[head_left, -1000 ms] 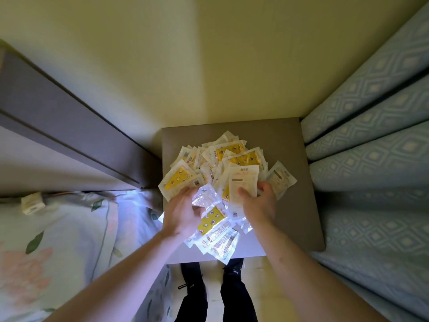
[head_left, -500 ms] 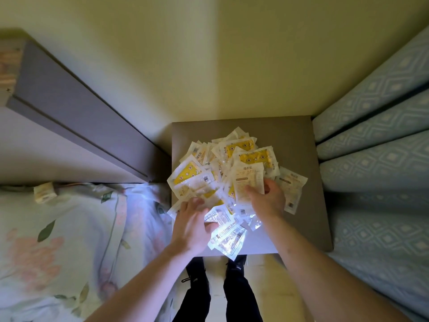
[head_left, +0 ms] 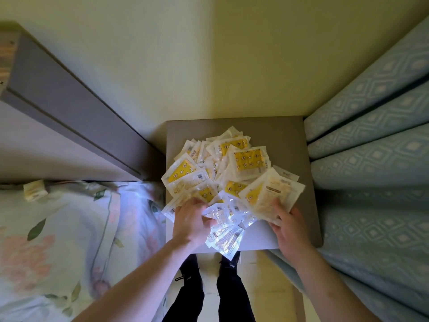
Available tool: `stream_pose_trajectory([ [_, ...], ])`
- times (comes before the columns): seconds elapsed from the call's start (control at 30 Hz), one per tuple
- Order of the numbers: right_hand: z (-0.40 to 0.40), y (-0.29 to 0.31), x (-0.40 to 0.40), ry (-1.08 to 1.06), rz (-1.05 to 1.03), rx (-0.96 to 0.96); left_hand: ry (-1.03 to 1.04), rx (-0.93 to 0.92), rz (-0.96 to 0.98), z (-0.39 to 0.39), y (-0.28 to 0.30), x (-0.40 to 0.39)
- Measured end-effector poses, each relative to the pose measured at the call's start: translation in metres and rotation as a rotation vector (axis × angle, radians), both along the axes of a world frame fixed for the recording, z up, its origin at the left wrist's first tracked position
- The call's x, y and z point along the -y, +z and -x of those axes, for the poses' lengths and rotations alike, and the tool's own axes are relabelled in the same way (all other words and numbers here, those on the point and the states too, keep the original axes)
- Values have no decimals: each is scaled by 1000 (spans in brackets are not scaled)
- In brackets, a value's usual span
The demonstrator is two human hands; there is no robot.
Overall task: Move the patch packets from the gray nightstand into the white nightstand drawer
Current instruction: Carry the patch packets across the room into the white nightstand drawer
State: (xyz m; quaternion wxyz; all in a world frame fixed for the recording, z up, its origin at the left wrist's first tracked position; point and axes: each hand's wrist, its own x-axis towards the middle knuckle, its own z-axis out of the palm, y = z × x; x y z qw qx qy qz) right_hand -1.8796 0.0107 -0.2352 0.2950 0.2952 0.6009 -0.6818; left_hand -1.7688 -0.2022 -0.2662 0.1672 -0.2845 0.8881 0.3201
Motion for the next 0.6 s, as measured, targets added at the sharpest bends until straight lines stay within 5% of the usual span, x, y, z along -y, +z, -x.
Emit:
stream_pose_trajectory([
  [0.4,-65,8,-26,-161,-28,223,343,-114,-336,-5,52,13],
  [0.6,-90,84,-15,-30,-128,132,429,-154,-380,-39,134,28],
])
